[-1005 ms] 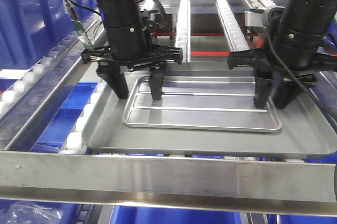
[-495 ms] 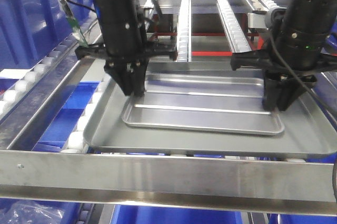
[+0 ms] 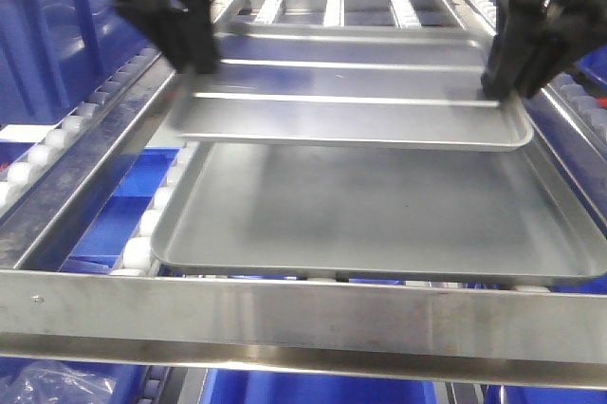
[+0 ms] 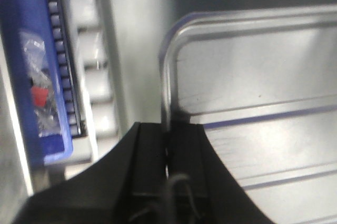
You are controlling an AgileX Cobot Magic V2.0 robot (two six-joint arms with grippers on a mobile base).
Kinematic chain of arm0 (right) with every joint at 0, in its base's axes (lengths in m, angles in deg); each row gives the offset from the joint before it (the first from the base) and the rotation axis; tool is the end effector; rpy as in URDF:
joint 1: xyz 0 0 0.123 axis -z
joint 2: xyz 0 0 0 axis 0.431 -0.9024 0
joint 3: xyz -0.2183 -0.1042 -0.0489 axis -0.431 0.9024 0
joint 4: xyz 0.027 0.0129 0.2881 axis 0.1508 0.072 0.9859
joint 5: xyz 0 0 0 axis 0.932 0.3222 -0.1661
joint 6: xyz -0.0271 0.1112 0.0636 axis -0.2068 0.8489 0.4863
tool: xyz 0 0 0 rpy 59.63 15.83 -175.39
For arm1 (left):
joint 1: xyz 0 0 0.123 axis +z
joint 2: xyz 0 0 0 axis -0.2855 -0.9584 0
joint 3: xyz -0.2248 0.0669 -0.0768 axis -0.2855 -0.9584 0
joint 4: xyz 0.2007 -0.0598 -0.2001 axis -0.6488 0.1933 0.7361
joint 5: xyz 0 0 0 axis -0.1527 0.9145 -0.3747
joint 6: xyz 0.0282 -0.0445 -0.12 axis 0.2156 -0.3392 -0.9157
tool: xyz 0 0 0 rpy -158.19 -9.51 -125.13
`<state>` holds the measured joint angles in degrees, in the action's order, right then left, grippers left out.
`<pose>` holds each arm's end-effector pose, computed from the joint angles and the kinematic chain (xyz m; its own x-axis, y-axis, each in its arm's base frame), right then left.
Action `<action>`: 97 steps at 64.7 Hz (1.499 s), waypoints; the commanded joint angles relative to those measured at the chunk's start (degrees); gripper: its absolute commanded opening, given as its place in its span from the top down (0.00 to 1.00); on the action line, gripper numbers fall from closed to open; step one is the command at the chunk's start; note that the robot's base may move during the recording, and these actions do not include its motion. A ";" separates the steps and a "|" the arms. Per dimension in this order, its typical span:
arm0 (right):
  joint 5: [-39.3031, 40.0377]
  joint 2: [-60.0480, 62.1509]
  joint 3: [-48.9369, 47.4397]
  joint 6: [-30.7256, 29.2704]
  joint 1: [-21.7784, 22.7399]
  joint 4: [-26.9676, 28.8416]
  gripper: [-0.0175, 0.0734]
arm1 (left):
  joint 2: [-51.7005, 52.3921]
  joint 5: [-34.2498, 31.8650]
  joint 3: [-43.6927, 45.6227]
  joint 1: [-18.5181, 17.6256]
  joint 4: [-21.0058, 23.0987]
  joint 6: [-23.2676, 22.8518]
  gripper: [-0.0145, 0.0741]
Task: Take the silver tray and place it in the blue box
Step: 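Lift the silver tray with both grippers off the stack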
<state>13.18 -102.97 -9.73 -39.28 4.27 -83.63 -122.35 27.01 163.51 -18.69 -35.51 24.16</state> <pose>0.3353 0.1305 0.2112 -0.8766 0.0535 -0.4782 -0.0434 0.9810 0.1891 0.3384 -0.2352 0.2341 -0.8702 0.1922 -0.4537 0.2833 0.9485 -0.1416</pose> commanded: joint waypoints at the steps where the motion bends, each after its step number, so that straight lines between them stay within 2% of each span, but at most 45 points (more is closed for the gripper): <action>1: 0.29 4.20 -1.27 -0.55 -1.34 -2.46 0.74 | 7.09 -0.08 -3.84 -0.97 -2.59 1.14 0.95; 11: -1.63 7.11 -1.27 0.09 -4.13 -2.46 0.74 | 14.60 -0.22 -10.10 -1.72 -2.83 -1.27 0.95; 22: -4.08 10.92 -1.62 0.20 -6.94 -2.46 0.74 | 20.64 2.73 -10.47 -1.87 -2.83 -2.04 0.95; 33: -5.67 13.52 -3.30 0.48 -7.61 -2.46 0.74 | 23.21 5.35 -10.24 -1.87 -3.12 -3.38 0.95; 40: -7.11 13.50 -5.90 0.49 -7.61 -2.96 0.74 | 22.80 5.45 -9.20 -2.82 -3.70 -3.75 0.95; 48: -7.06 13.45 -7.77 1.99 -7.61 -4.69 0.74 | 20.80 5.33 -7.85 -4.84 -8.23 -8.07 0.95; 53: -7.26 13.45 -7.76 3.26 -7.61 -6.52 0.74 | 19.00 4.92 -6.63 -5.66 -9.36 -9.37 0.95; 65: -8.26 13.13 -7.76 3.54 -7.61 -7.90 0.74 | 15.12 3.82 -3.02 -6.80 -9.08 -9.52 0.94; 97: -9.37 12.99 -7.76 3.48 -7.61 -7.90 0.74 | 14.06 4.42 -2.89 -6.91 -8.79 -9.52 0.95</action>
<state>1.20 -91.37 -15.12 -35.55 -3.84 -88.66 -109.95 30.77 158.88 -25.16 -41.91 13.20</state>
